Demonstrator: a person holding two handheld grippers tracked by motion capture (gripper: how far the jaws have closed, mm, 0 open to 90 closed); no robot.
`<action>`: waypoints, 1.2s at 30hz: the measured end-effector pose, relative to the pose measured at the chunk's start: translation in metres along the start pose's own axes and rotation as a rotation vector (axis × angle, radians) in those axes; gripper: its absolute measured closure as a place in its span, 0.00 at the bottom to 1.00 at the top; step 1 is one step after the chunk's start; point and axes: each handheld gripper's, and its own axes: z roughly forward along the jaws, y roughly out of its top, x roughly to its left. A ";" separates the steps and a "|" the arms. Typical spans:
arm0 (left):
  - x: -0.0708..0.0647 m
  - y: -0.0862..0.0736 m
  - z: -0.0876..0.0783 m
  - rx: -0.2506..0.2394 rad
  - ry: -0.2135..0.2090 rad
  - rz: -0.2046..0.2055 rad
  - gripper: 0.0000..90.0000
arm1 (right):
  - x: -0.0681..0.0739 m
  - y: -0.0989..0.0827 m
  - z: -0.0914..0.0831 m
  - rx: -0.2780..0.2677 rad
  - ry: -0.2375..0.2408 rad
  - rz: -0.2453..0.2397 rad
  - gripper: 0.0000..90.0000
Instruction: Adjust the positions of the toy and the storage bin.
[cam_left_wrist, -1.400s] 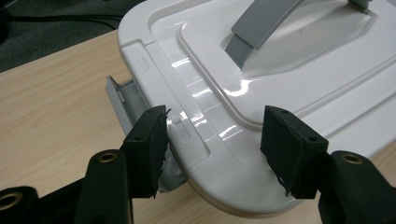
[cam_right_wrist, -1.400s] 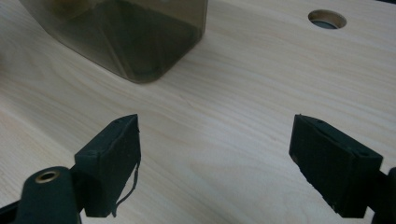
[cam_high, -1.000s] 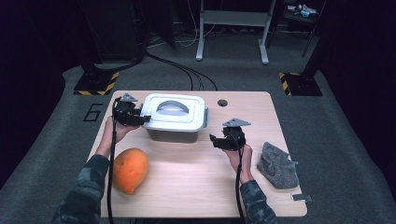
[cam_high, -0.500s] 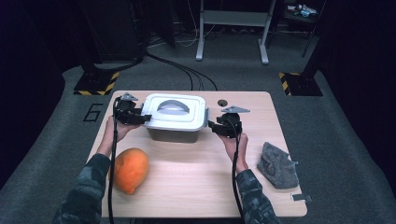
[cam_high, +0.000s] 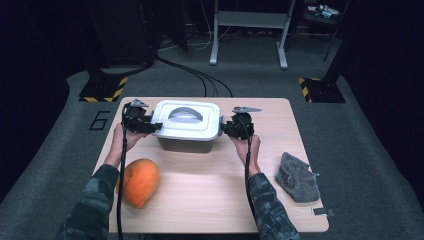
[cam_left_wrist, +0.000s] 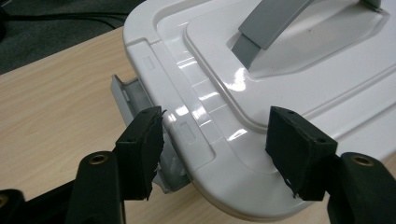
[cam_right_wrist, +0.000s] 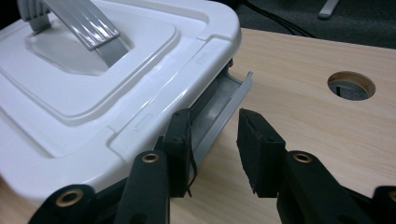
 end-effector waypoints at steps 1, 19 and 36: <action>0.001 0.000 0.000 0.007 -0.002 0.005 0.40 | 0.000 0.000 0.001 0.004 0.000 -0.005 0.72; 0.005 0.000 0.004 -0.011 -0.018 -0.042 0.36 | 0.007 -0.005 0.002 -0.001 -0.020 0.047 0.84; 0.006 0.000 0.006 -0.016 -0.026 -0.056 0.37 | 0.017 -0.017 -0.012 -0.010 -0.032 0.075 0.84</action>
